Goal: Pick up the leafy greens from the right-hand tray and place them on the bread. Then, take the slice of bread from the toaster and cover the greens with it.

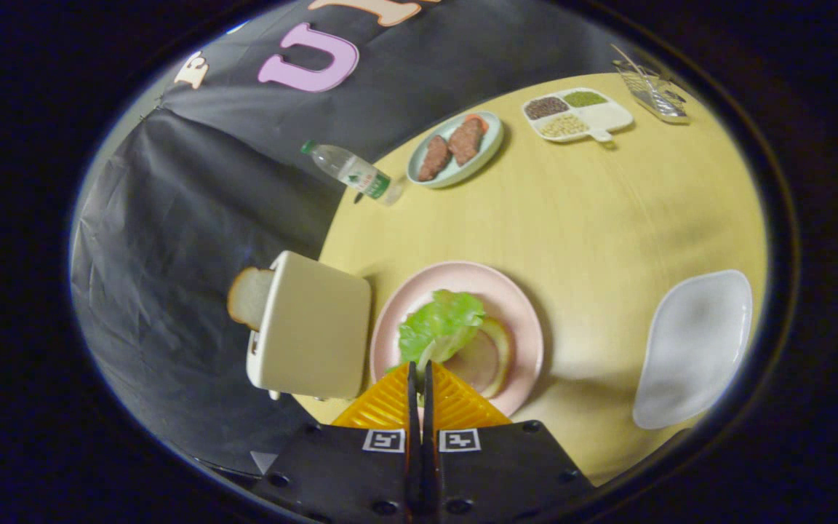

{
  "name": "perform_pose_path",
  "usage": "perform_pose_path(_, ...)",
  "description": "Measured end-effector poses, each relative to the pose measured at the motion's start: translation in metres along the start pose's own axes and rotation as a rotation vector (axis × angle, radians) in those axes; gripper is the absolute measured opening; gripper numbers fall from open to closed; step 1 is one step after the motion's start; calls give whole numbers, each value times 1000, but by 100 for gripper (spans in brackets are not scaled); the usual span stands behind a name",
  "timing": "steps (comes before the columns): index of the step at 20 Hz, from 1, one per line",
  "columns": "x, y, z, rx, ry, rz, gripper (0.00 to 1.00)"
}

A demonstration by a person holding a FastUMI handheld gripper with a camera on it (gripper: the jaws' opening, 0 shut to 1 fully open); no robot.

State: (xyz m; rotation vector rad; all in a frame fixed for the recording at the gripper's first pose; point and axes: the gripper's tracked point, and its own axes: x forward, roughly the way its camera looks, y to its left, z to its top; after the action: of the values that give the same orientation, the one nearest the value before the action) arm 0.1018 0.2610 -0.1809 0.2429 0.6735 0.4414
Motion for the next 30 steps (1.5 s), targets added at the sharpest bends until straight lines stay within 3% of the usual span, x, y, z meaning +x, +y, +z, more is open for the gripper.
perform_pose_path(4,-5,-19,-6,-70,3,-81,3)
perform_pose_path(11,-33,-17,4,-238,-47,-151,71)
perform_pose_path(14,-51,-9,23,-410,-104,-199,100)
perform_pose_path(18,-71,21,42,-698,-148,-233,100)
perform_pose_path(23,-75,89,51,-816,-183,-132,100)
perform_pose_path(25,-74,119,58,-818,-192,-84,100)
perform_pose_path(30,-50,205,79,-656,-225,31,100)
